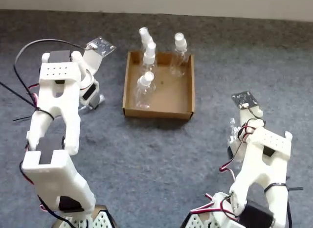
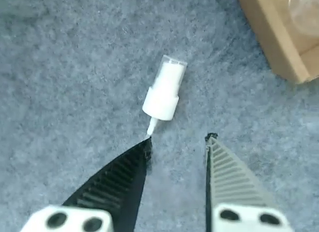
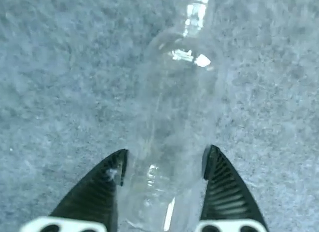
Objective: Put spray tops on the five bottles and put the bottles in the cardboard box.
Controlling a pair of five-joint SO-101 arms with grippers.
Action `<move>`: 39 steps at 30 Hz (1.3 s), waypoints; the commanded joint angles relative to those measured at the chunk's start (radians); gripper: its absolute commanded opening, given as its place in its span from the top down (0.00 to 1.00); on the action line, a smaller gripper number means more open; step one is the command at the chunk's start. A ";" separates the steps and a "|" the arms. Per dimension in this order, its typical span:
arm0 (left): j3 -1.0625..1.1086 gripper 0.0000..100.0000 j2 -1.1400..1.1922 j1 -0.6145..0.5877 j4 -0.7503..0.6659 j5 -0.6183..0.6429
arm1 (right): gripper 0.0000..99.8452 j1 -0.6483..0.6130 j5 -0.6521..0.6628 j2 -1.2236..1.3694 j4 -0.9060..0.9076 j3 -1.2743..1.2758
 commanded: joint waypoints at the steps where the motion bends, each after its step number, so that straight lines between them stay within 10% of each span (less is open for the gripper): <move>1: -0.136 0.80 0.044 0.015 -0.015 -0.009 | 0.89 0.010 0.006 0.016 -0.036 -0.005; 21: -0.437 0.88 0.461 0.024 -0.011 -0.011 | 0.80 0.016 0.005 0.059 -0.028 -0.002; 39: -0.515 1.00 0.188 0.025 0.253 0.123 | 0.80 0.018 -0.054 0.058 0.047 -0.054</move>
